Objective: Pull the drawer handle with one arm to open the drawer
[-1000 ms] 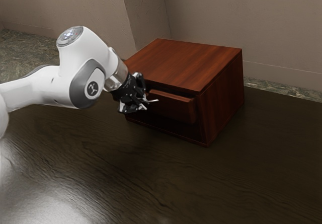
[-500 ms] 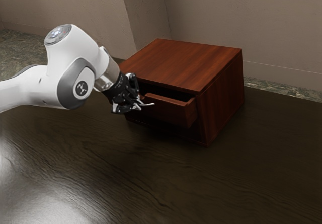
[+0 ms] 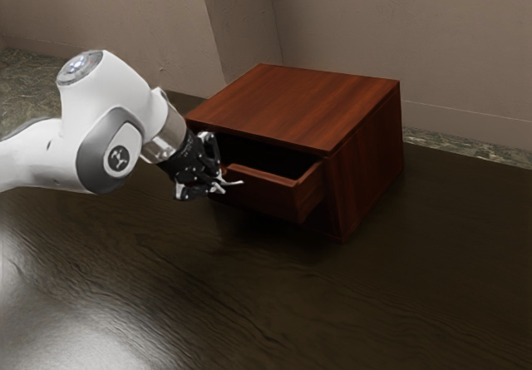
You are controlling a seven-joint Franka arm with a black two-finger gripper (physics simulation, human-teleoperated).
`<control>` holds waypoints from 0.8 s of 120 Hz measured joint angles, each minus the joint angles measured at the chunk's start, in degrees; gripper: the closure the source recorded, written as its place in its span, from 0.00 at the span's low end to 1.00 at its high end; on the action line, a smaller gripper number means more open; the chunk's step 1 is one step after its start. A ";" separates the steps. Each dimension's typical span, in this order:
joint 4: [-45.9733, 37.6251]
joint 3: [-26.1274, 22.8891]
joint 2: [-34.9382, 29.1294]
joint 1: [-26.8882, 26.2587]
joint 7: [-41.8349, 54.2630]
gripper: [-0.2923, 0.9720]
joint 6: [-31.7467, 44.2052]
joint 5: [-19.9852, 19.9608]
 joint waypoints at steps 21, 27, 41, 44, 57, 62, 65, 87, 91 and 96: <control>-2.21 0.02 -2.19 -0.47 -0.07 0.85 0.18 -0.04; -3.12 0.08 -3.05 -0.50 -0.09 0.85 0.20 0.01; -4.76 0.05 -4.58 -0.33 -0.13 0.85 0.22 0.19; -5.16 0.07 -5.06 -0.26 -0.13 0.85 0.23 0.22; -6.13 0.13 -6.26 0.44 -0.15 0.84 0.21 0.41; -6.51 0.12 -6.63 0.73 -0.16 0.84 0.18 0.47; -6.69 0.10 -6.78 0.83 -0.16 0.84 0.18 0.48; -8.48 -0.23 -8.53 1.31 -0.20 0.85 0.13 0.48; -8.76 -0.26 -8.84 1.36 -0.20 0.85 0.12 0.49; -9.10 -0.29 -9.31 1.39 -0.21 0.85 0.12 0.46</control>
